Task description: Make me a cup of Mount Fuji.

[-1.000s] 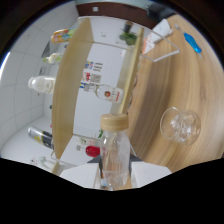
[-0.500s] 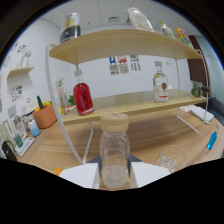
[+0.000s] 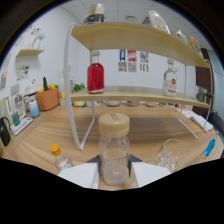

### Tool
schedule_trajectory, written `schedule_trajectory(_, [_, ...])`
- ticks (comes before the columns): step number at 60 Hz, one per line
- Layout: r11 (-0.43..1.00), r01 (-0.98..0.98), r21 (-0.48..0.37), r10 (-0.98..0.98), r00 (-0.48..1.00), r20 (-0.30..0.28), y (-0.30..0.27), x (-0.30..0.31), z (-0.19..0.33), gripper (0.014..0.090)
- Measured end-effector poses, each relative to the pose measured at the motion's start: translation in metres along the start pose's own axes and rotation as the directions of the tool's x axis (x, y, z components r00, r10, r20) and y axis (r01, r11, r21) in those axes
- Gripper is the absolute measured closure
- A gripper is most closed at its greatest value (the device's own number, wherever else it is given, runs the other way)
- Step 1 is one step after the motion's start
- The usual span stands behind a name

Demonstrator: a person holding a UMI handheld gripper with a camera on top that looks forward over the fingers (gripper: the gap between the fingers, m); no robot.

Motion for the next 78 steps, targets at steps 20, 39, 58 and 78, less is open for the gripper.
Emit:
schedule_trajectory(20, [0.990, -0.017, -0.140, 0.028, 0.996, 0.080, 0.018, -0.002, -0.019, 0.0191])
schedule_trajectory(39, [0.993, 0.009, -0.122, -0.002, 0.999, 0.053, -0.028, 0.048, -0.094, 0.0187])
schedule_trajectory(58, [0.995, 0.005, -0.102, -0.010, 0.999, -0.047, -0.123, 0.133, -0.145, 0.0186])
schedule_trajectory(78, [0.983, -0.019, 0.182, 0.019, 1.000, -0.002, -0.308, 0.147, -0.134, 0.0193])
